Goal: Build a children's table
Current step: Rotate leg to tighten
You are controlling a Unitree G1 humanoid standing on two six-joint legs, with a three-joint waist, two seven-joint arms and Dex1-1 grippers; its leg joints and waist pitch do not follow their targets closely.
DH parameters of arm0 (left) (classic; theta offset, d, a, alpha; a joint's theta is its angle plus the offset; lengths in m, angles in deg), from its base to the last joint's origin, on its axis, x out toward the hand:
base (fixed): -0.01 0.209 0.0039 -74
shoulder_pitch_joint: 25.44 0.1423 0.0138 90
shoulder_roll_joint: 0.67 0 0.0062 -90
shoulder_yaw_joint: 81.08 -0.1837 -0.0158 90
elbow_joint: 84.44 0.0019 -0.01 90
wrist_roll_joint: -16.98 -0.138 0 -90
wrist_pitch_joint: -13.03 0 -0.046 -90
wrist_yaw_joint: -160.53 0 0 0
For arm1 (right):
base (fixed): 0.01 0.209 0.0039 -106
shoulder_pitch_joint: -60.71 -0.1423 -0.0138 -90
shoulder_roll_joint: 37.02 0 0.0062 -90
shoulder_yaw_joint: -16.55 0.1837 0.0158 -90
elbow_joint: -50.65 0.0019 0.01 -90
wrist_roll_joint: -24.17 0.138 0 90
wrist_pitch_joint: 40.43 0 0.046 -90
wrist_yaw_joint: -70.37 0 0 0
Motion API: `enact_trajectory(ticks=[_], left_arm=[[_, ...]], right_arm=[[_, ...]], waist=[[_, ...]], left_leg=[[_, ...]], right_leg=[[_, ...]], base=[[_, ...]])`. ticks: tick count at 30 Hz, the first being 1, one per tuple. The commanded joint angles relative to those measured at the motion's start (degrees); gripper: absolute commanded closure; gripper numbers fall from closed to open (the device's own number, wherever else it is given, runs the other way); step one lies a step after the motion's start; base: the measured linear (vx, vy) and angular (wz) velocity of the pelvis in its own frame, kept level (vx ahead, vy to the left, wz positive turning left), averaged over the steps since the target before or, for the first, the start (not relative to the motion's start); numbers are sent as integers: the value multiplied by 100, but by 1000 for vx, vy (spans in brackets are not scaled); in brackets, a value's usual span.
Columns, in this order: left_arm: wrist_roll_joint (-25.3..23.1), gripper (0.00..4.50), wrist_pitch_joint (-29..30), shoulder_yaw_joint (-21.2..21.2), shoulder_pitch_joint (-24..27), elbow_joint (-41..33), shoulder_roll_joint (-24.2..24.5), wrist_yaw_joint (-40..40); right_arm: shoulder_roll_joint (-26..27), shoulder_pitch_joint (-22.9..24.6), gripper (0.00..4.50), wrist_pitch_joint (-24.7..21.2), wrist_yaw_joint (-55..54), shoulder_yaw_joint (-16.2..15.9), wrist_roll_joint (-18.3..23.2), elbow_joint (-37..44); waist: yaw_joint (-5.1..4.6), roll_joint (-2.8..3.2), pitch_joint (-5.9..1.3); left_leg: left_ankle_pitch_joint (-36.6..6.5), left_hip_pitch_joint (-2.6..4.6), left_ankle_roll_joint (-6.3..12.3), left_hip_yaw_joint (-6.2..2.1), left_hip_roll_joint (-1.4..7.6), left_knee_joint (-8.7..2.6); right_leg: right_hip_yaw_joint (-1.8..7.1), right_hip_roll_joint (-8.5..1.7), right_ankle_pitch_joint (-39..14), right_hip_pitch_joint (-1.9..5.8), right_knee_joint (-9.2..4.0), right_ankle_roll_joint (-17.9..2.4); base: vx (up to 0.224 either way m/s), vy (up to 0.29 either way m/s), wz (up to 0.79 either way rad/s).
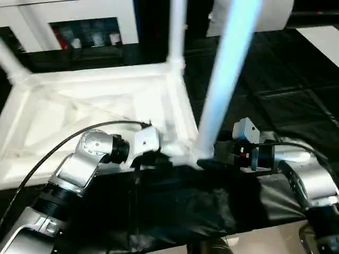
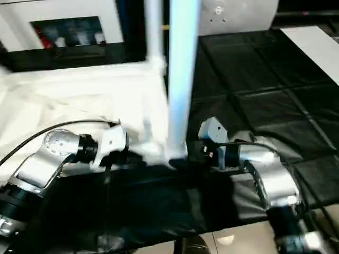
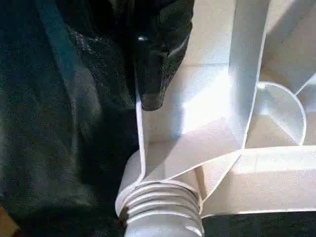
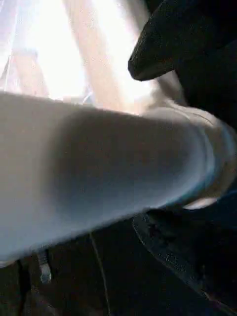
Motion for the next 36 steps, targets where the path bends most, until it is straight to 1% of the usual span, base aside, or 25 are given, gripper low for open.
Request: enact_trajectory(ticks=[1, 2, 3, 5, 7, 9, 10, 11, 12, 13, 16, 17, 20, 22, 23, 24, 26, 27, 29, 30, 31, 33, 34, 35, 36], left_arm=[[-65, 450, -180, -281, -51, 90, 38, -355], [-83, 450, -298, -305, -115, 190, 42, -445], [-92, 450, -334, -310, -134, 219, 42, -469], [-127, 450, -417, -336, -190, 295, 43, -513], [-119, 450, -468, -347, -247, 381, 26, -539], [-112, 450, -497, -352, -267, 416, 19, -543], [-106, 450, -527, -357, -284, 445, 12, -545], [-104, 450, -543, -360, -291, 459, 7, -547], [-103, 450, -552, -361, -294, 466, 5, -550], [-102, 450, -573, -363, -302, 487, -1, -560], [-104, 450, -618, -365, -313, 529, -14, -565], [-108, 450, -639, -368, -319, 547, -16, -560], [-113, 450, -673, -371, -325, 576, -20, -549], [-115, 450, -677, -371, -323, 581, -20, -544], [-114, 450, -686, -377, -324, 597, -19, -539], [-111, 450, -681, -380, -324, 605, -20, -542], [-105, 450, -656, -381, -312, 606, -21, -544], [-101, 450, -640, -380, -307, 603, -23, -543], [-87, 450, -567, -364, -279, 586, -40, -504], [-65, 450, -479, -345, -255, 553, -64, -450], [-58, 450, -428, -332, -244, 534, -81, -408], [-69, 450, -98, -262, -188, 415, -189, -87], [-111, 450, 360, -146, -165, 325, -375, 397], [-114, 450, 495, -104, -154, 291, -439, 549], [-95, 450, 618, -65, -140, 245, -505, 666]], right_arm=[[-58, -58, 2, 73, 245, -111, 108, -56], [-64, -119, 2, 56, 404, -184, 142, -129], [-63, -136, 2, 55, 451, -202, 149, -155], [-21, -205, 39, 47, 558, -268, 153, -274], [38, -269, 42, 67, 653, -323, 142, -420], [68, -287, 68, 92, 673, -338, 130, -470], [96, -306, 68, 110, 683, -359, 133, -517], [110, -317, 80, 107, 695, -372, 144, -540], [120, -327, 80, 109, 700, -382, 151, -557], [133, -342, 102, 112, 715, -393, 166, -589], [165, -367, 115, 124, 751, -415, 190, -663], [174, -374, 137, 140, 768, -423, 186, -694], [185, -377, 152, 168, 806, -434, 189, -742], [188, -370, 152, 176, 819, -439, 192, -748], [192, -356, 170, 169, 845, -446, 205, -750], [194, -344, 173, 163, 855, -447, 211, -741], [193, -296, 173, 119, 884, -455, 239, -692], [192, -276, 175, 101, 894, -457, 251, -672], [200, -205, 179, 29, 900, -453, 296, -603], [219, -136, 179, -57, 880, -435, 356, -514], [239, -98, 179, -110, 851, -420, 397, -460], [415, 124, 179, -509, 533, -310, 649, -106], [707, 322, 180, -808, -54, -228, 730, 198], [804, 388, 180, -847, -240, -211, 731, 291], [904, 443, 180, -891, -420, -206, 717, 365]], waist=[[-10, -74, -434], [0, -83, -445], [9, -69, -452], [23, -80, -464], [31, -85, -464], [45, -88, -464], [53, -92, -457], [60, -82, -459], [64, -92, -458], [67, -92, -456], [74, -97, -459], [80, -97, -462], [95, -95, -474], [98, -92, -475], [102, -87, -481], [100, -101, -483], [104, -89, -482], [105, -95, -485], [107, -88, -482], [115, -63, -471], [114, -72, -473], [136, -45, -471], [130, -57, -452], [140, -56, -441], [119, -58, -424]], left_leg=[[-129, 9, 986, -5, 279, -289], [-44, 0, 1022, -7, 287, -282], [-4, -9, 1064, -9, 286, -275], [34, -26, 1076, -10, 287, -264], [46, -35, 1076, -10, 283, -261], [3, -34, 1040, -8, 287, -260], [-62, -43, 982, -12, 286, -266], [-87, -42, 956, -13, 287, -265], [-119, -46, 913, -10, 279, -263], [-141, -46, 891, -9, 275, -264], [-194, -51, 813, -14, 276, -270], [-149, -53, 812, -11, 271, -263], [-68, -51, 843, -11, 273, -256], [-61, -57, 858, -11, 275, -254], [-47, -55, 864, -11, 278, -251], [-22, -66, 871, -11, 276, -248], [5, -65, 885, -11, 275, -244], [19, -67, 891, -11, 272, -242], [21, -67, 905, -12, 276, -241], [5, -65, 900, -15, 278, -243], [12, -67, 899, -11, 279, -242], [14, -59, 901, -21, 295, -245], [6, -56, 845, -22, 323, -263], [-36, -56, 833, -26, 311, -266], [-259, -60, 708, -28, 280, -287]], right_leg=[[371, -400, -1214, 427, -310, -1276], [370, -408, -1050, 439, -287, -1321], [361, -407, -962, 442, -270, -1365], [360, -418, -871, 455, -254, -1405], [357, -426, -852, 458, -250, -1422], [359, -431, -937, 458, -260, -1395], [358, -437, -1066, 464, -272, -1357], [360, -442, -1109, 465, -275, -1345], [362, -438, -1179, 465, -285, -1316], [362, -437, -1221, 464, -291, -1301], [357, -438, -1364, 471, -300, -1225], [361, -432, -1307, 469, -293, -1217], [359, -428, -1194, 467, -272, -1238], [355, -433, -1157, 468, -272, -1263], [353, -434, -1158, 467, -272, -1268], [353, -432, -1136, 474, -267, -1270], [353, -431, -1101, 470, -261, -1276], [353, -430, -1077, 474, -256, -1279], [350, -428, -1078, 469, -260, -1280], [350, -432, -1096, 464, -261, -1287], [353, -424, -1078, 468, -263, -1282], [357, -433, -1021, 465, -252, -1319], [374, -433, -1018, 463, -255, -1321], [366, -437, -1130, 449, -289, -1306], [346, -443, -1534, 463, -340, -1205]], base=[[0, 0, 0], [0, 0, 0], [0, 0, 0], [0, 0, 0], [0, 0, 0], [0, 0, 0], [0, 0, 0], [0, 0, 0], [0, 0, 0], [0, 0, 0], [0, 0, 0], [0, 0, 0], [0, 0, 0], [0, 0, 0], [0, 0, 0], [0, 0, 0], [0, 0, 0], [0, 0, 0], [0, 0, 0], [0, 0, 0], [0, 0, 0], [0, 0, 0], [0, 0, 0], [0, 0, 0], [0, 0, 0]])
